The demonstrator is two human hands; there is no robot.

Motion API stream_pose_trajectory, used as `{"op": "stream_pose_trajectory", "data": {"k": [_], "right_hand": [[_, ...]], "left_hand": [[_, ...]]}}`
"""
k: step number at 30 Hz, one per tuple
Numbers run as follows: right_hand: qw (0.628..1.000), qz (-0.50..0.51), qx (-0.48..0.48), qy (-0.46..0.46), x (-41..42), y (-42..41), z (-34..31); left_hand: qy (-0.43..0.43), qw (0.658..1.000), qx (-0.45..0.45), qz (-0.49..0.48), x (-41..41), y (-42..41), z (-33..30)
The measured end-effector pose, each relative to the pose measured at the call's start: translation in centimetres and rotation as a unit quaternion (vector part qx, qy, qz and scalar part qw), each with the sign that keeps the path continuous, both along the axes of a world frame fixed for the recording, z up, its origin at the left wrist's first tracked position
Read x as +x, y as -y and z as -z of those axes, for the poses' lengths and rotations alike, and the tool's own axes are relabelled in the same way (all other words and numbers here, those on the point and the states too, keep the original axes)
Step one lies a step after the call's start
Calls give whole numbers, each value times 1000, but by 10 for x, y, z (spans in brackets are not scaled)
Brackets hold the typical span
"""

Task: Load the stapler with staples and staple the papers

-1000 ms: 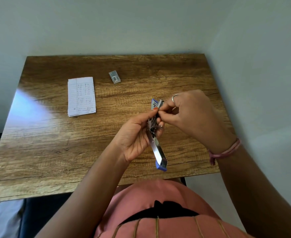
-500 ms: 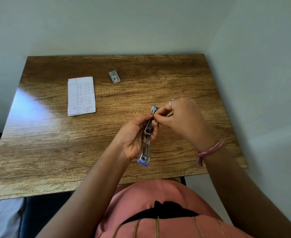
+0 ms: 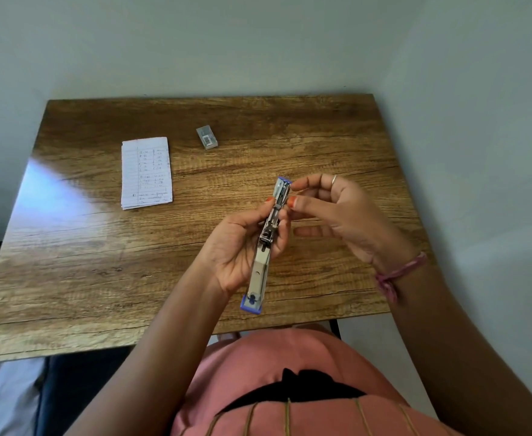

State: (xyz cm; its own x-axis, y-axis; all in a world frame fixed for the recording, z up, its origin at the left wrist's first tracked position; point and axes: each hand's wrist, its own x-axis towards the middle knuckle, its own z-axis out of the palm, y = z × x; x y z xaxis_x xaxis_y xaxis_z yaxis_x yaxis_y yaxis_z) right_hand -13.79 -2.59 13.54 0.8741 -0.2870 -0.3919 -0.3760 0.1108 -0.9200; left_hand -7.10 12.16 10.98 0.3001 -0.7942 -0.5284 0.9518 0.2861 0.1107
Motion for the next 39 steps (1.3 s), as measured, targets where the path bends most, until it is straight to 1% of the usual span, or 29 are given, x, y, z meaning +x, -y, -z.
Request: {"op": "stream_pose_trajectory", "data": {"k": [9,15,20,27,34,39], "right_hand": [[1000,-2,-8,-25,5,-2,7],[1000,3,-17,-26,7,-5,14],[999,10,-31,-36,8,-5,13],[999,17,0,-45,10,-2,11],[998,11,27,-63,13,3,8],[997,6,18,-77,15,3,6]], "left_hand": [[24,999,20,27,-4,2,-3],[48,997,51,36,-6,3,-1],[28,998,32,37,-7,3,1],[19,999,6,42,-5,2,1],[29,998,5,49,-5,1,1],[32,998,8,54,-5,0,0]]}}
